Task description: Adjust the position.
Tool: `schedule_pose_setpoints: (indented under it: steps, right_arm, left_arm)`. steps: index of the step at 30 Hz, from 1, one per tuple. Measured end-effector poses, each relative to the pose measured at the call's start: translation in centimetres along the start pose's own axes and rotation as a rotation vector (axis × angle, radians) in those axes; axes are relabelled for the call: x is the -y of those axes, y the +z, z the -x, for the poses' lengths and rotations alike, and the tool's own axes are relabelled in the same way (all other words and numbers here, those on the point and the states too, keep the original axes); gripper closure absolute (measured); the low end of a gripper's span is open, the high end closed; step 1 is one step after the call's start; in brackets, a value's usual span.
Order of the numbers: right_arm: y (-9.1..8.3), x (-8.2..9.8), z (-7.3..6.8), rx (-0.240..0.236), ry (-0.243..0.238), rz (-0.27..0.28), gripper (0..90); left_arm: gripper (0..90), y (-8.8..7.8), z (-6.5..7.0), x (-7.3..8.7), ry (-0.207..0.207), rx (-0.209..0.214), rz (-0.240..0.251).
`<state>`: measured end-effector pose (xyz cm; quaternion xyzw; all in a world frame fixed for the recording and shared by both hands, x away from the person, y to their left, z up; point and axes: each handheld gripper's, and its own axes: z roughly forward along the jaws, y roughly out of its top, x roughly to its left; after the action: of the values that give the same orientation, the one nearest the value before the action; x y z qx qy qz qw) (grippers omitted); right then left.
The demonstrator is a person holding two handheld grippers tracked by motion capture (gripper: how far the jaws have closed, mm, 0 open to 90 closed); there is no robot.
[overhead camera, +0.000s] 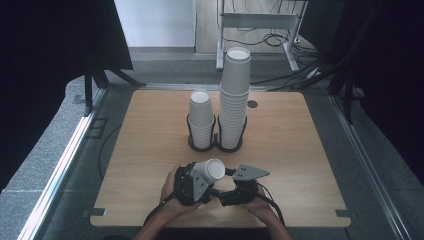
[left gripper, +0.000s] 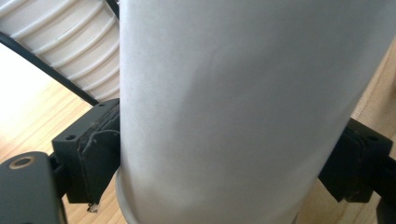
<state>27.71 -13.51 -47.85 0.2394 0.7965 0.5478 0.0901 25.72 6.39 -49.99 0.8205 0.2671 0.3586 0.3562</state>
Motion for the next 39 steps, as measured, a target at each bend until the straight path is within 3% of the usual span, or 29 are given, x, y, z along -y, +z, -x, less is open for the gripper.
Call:
schedule_pose_setpoints:
  steps: [19,28,32,39]
  right_arm:
    - [-0.2,-0.3,0.0,-0.012,0.004,0.005,17.7]
    - [-0.8,-0.8,0.4,-0.009,-0.009,0.001,16.7]
    - [-1.2,-1.4,0.5,-0.005,-0.021,0.0,16.2]
    - [-1.4,-2.7,1.2,-0.001,-0.097,-0.127,14.9]
  left_arm:
    - [11.6,-0.3,-0.4,-0.1,-0.006,-0.022,0.009]
    - [11.7,-0.5,-0.8,-0.2,0.013,-0.051,0.012]
    - [11.7,-0.4,-0.8,-0.2,0.041,-0.064,0.004]
    - [11.7,-0.2,-0.6,-0.4,0.082,-0.081,0.0]
